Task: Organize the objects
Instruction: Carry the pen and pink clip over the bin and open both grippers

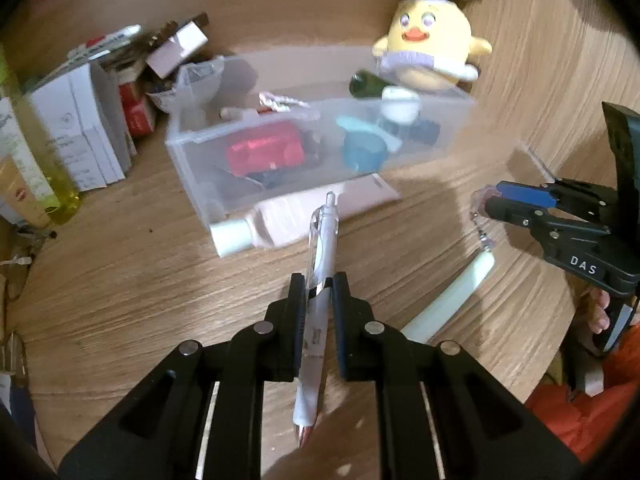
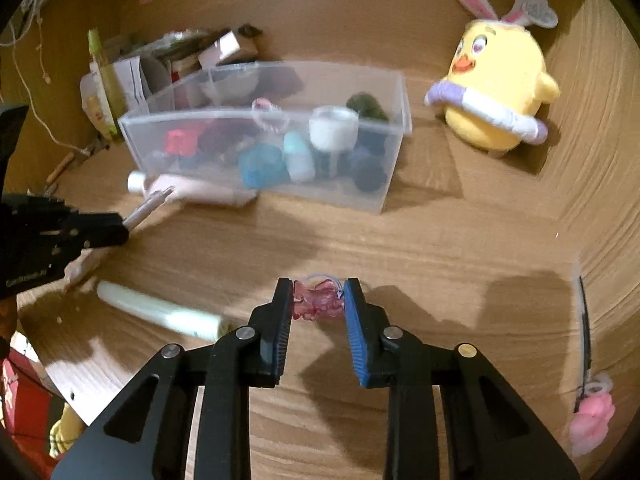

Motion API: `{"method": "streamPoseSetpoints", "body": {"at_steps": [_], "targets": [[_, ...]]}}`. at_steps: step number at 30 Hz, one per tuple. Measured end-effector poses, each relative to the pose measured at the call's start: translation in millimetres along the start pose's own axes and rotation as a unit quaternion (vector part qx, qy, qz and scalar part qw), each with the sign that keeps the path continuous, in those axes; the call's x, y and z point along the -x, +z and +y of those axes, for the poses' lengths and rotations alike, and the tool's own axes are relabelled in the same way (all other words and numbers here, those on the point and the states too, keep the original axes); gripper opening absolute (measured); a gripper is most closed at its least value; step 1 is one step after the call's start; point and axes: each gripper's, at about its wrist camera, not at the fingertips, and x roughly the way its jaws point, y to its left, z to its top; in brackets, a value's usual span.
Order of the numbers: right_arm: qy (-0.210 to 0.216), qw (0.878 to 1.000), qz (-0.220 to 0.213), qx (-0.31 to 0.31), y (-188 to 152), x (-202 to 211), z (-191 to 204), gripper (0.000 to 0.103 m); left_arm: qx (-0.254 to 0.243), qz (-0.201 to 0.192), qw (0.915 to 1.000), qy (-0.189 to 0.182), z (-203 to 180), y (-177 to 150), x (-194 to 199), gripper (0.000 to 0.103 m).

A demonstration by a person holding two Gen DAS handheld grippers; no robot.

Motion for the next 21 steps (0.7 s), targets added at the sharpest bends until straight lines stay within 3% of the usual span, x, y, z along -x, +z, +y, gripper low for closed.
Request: {"method": "streamPoseSetpoints", "body": {"at_steps": [21], "targets": [[0.041,0.992,-0.115,0.005,69.8,45.3,17.2,0.024,0.058,-0.12,0.9908,-0.022,14.4,39.7,59.1,0.012]]}}
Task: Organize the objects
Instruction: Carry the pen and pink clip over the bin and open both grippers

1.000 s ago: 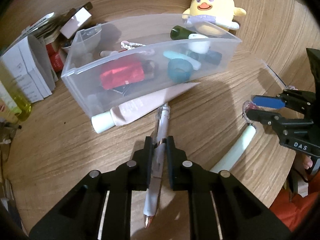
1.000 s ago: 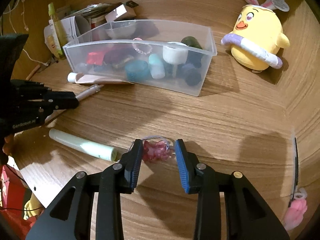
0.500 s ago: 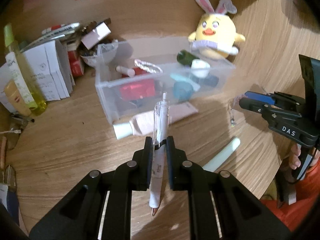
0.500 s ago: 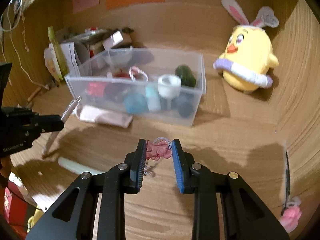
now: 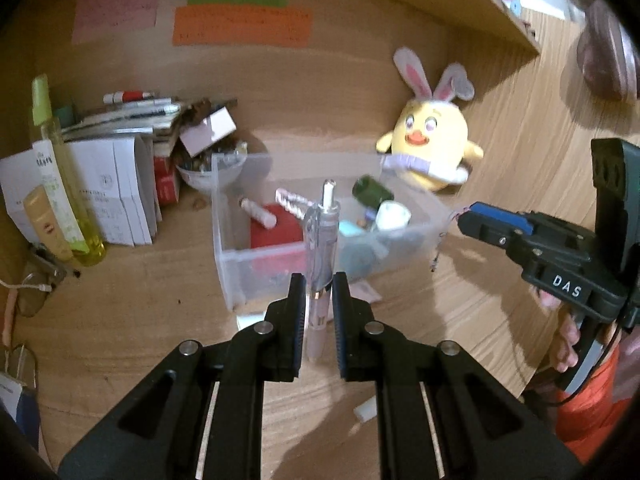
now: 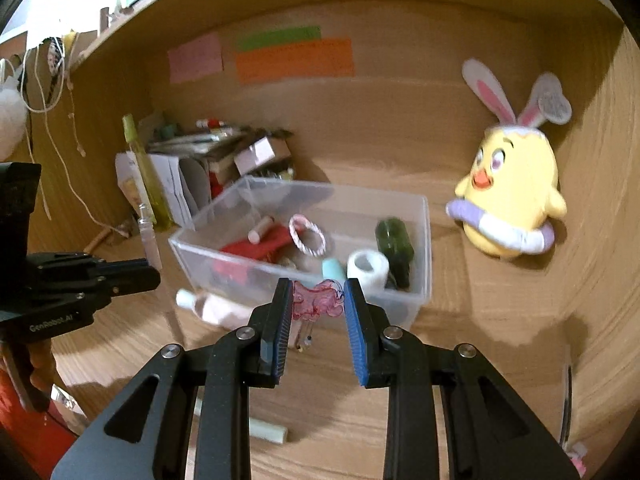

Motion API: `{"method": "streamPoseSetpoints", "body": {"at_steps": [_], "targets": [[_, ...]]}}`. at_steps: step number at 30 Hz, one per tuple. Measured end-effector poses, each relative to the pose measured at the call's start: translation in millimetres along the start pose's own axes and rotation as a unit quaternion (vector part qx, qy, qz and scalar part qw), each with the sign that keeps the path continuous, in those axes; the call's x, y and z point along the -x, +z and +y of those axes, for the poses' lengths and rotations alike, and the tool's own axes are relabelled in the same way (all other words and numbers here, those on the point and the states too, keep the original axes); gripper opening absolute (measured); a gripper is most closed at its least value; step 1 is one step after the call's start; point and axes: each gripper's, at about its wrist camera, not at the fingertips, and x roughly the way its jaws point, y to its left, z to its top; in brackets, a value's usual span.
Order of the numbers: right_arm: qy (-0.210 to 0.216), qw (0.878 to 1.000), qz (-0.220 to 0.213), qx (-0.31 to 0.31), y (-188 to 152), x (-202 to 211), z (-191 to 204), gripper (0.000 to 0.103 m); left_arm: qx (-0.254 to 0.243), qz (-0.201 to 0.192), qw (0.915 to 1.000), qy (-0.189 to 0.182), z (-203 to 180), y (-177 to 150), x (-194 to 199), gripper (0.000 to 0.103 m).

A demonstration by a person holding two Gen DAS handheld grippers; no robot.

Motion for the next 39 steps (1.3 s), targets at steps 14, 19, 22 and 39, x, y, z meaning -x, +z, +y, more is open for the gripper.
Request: {"method": "streamPoseSetpoints", "body": {"at_steps": [14,19,22,39], "targets": [[0.008,0.999,-0.039,-0.004,40.5,-6.3,-6.4,0.024,0.023,-0.052,0.9984,0.001,9.3,40.4,8.3,0.012],[0.011,0.999,-0.038,0.002,49.5,-16.6,-7.3,0.024,0.028,-0.066,0.9974,0.002,11.9,55.3,8.9,0.012],[0.012,0.999,-0.036,0.002,53.0,-24.5,-8.5,0.024,0.029,-0.069,0.9972,0.008,14.0,62.9,4.2,0.012],[0.042,0.999,0.034,0.002,41.7,-90.9,-6.0,0.024,0.059,-0.028,0.9975,0.026,43.1,92.1,-46.1,0.012]]}}
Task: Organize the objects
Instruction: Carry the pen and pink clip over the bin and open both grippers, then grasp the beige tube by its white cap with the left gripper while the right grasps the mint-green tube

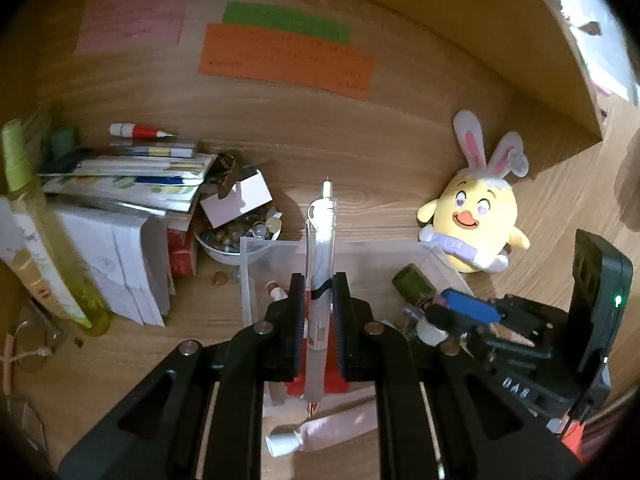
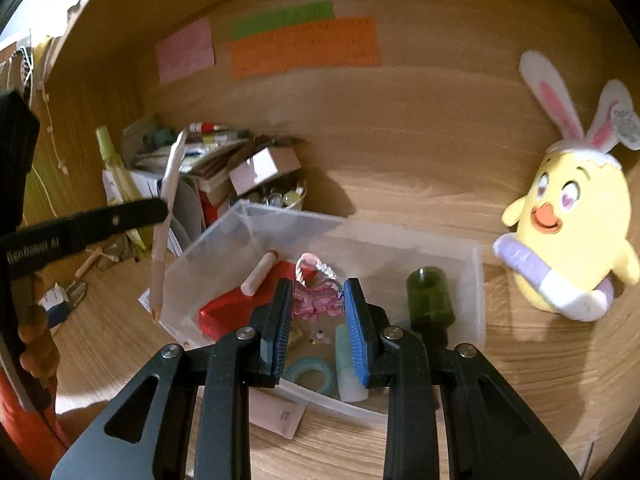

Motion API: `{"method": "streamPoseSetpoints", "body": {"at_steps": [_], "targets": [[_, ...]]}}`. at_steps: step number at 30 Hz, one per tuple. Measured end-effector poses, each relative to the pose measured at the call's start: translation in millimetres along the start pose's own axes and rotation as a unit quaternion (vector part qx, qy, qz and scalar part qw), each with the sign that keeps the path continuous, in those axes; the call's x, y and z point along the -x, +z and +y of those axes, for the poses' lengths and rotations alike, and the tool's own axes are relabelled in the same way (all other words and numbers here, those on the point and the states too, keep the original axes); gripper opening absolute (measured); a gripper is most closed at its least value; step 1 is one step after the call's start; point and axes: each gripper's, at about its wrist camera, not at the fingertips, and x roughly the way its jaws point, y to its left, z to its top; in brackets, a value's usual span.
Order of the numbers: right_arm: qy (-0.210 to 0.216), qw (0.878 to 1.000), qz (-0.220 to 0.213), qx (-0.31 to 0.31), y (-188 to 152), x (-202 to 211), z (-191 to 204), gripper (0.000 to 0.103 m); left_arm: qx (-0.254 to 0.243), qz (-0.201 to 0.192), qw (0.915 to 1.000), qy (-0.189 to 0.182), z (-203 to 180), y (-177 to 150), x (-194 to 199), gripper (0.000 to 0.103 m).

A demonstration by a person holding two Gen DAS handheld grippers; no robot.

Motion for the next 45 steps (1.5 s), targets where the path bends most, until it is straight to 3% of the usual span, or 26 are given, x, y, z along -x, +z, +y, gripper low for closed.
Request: {"method": "streamPoseSetpoints", "body": {"at_steps": [14,22,27,29,31,36,39,45], "targets": [[-0.008,0.999,0.045,-0.014,-9.4,-30.1,-13.1,0.024,-0.017,0.084,0.9963,-0.007,-12.1,-11.1,-64.0,0.012],[-0.017,0.999,0.05,-0.009,-8.9,-26.9,-10.5,0.024,-0.025,0.068,0.9973,-0.009,-17.8,-8.2,-48.7,0.012],[-0.029,0.999,0.031,-0.006,-5.8,-13.8,-7.7,0.04,-0.035,0.055,0.9978,-0.012,-22.4,-11.5,-26.6,0.012],[-0.03,0.999,0.025,-0.005,-4.9,-6.8,-6.0,0.041,-0.04,0.054,0.9977,-0.012,-23.2,-16.0,-19.4,0.015],[-0.028,0.999,0.021,-0.004,-6.2,0.1,-4.4,0.042,-0.045,0.053,0.9975,-0.007,-23.3,-23.4,-11.6,0.026],[-0.026,1.0,0.011,0.009,-16.2,21.0,4.8,0.049,-0.053,0.059,0.9969,0.0,-19.1,-47.7,5.0,0.035],[-0.024,1.0,0.01,0.016,-25.5,33.1,9.3,0.052,-0.053,0.067,0.9963,0.003,-16.3,-64.2,9.9,0.047],[-0.007,0.999,0.027,0.02,-53.6,51.2,18.2,0.055,-0.057,0.094,0.9939,0.005,-11.7,-97.5,8.9,0.048]]}}
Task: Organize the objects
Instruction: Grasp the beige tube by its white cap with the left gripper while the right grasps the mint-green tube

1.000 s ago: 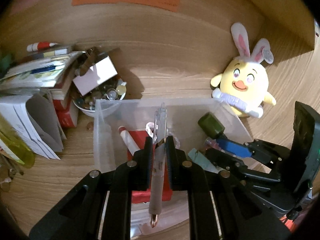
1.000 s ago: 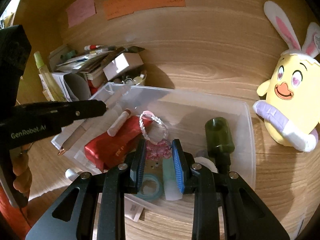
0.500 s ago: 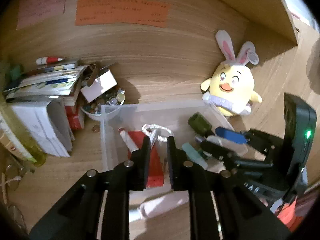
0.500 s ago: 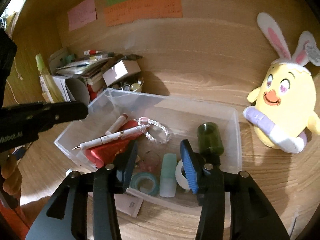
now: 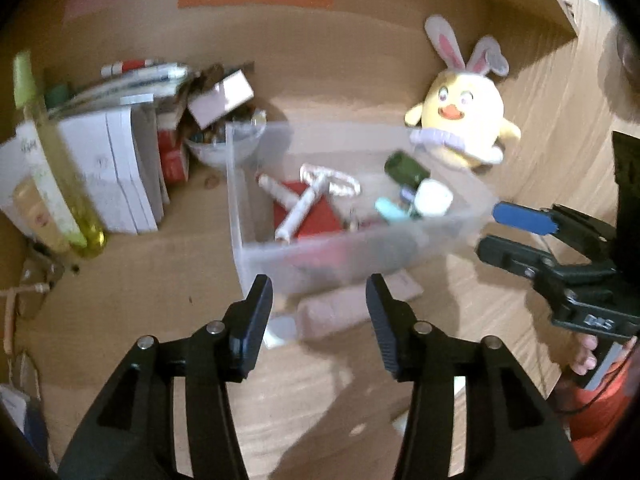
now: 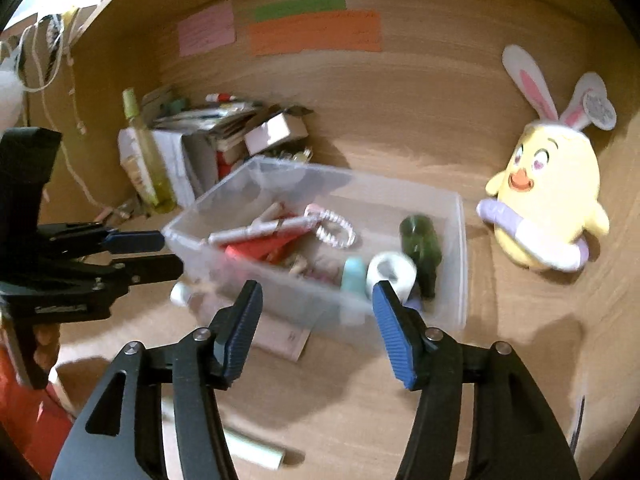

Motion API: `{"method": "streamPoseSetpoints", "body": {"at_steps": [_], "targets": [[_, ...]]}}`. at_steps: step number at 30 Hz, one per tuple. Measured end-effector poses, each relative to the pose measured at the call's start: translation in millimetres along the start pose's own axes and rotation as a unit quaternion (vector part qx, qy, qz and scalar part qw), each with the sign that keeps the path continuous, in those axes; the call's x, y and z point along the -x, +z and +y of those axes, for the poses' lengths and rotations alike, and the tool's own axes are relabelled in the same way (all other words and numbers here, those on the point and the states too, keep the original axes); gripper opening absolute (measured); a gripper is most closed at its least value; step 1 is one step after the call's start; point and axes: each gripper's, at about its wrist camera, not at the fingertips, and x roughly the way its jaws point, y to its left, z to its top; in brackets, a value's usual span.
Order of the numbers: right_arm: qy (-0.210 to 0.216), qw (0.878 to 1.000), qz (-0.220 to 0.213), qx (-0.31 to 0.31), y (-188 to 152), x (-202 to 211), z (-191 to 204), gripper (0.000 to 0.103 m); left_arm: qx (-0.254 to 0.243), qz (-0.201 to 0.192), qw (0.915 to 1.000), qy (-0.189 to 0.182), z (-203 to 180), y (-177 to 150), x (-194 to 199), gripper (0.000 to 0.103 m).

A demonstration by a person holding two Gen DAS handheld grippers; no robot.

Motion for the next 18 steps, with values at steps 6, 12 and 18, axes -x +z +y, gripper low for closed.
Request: {"method": "streamPoseSetpoints", "body": {"at_steps": [6,12,18], "targets": [[0.04,0.998,0.047,0.011,-39.7,1.1,20.4,0.058,0.015,0.051,0.9986,0.002,11.7,-25.0,-26.8,0.048],[0.073,0.995,0.069,0.023,-61.3,-1.2,37.1,0.061,0.018,0.063,0.9979,0.002,13.0,-21.4,-37.8,0.048],[0.086,0.991,0.09,0.057,-68.1,-11.4,56.0,0.066,0.011,0.067,0.9977,0.009,7.7,-17.7,-47.4,0.05]]}}
